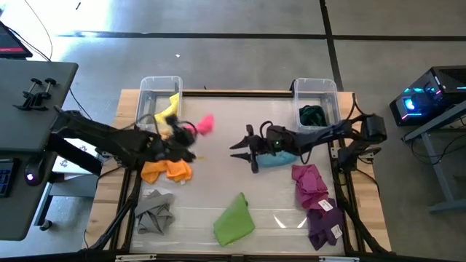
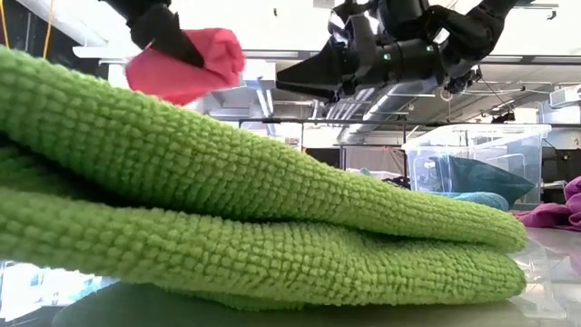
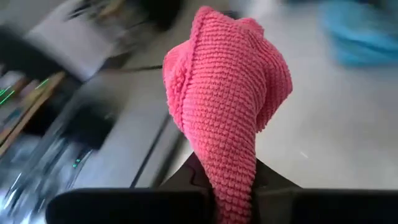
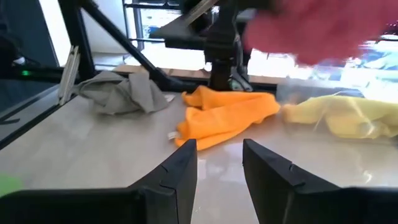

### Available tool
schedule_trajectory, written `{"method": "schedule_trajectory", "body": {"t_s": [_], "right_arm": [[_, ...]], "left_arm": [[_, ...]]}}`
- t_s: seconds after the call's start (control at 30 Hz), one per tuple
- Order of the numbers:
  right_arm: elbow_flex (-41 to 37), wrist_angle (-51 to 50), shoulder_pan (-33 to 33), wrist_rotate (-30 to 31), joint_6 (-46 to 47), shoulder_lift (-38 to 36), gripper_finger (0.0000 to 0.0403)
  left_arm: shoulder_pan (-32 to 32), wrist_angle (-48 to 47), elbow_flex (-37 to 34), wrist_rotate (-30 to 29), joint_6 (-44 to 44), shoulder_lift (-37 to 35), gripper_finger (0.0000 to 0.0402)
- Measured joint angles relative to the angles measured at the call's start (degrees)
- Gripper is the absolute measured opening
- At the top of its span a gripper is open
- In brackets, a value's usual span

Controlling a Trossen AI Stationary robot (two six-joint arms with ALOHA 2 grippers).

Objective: Sort towels by color in basket
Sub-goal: Put the pink towel into the left transparent bin, then put the gray towel into the right transparent bin

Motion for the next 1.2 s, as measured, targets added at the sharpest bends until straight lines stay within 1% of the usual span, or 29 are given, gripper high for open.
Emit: {"method": "schedule_trajectory", "body": {"t_s": [0.1, 0.2, 0.37, 0.5, 0.6, 0.83, 0.93, 1.03, 1.2], "right_arm": [[0.0, 0.6, 1.3, 0.1, -0.9, 1.2, 0.0123], [0.0, 1.0, 1.9, 0.0, -1.5, 1.4, 0.0123], [0.0, 0.9, 2.2, 0.1, -1.1, 1.4, 0.0124], [0.0, 0.4, 2.2, 0.1, -1.0, 1.4, 0.0124], [0.0, 0.5, 2.2, 0.1, -1.3, 1.4, 0.0124], [0.0, 0.5, 2.1, 0.1, 0.0, 1.4, 0.0124], [0.0, 0.5, 2.1, 0.1, 0.0, 1.4, 0.0124], [0.0, 0.5, 2.0, 0.1, 0.0, 1.4, 0.0124], [0.0, 0.5, 2.0, 0.1, 0.0, 1.4, 0.0124]], "left_arm": [[2.4, -3.9, 0.0, -6.1, -6.3, -4.5, 0.0009], [6.7, -6.3, 0.0, -8.7, -10.3, -9.0, 0.0009], [17.4, -7.6, -0.2, -7.4, -16.4, -14.6, 0.001], [26.2, -8.0, -2.3, -3.6, -18.9, -16.1, 0.0025], [32.0, -7.6, -4.1, -0.6, -17.1, -15.6, 0.0052], [42.5, -6.1, -5.6, 0.3, -15.1, -13.5, 0.0143], [45.5, -5.0, -5.7, 2.3, -14.0, -13.2, 0.0181], [47.7, -2.9, -5.7, 3.4, -12.0, -13.2, 0.0209], [49.2, -1.5, -5.7, 3.4, -11.0, -13.3, 0.023]]}}
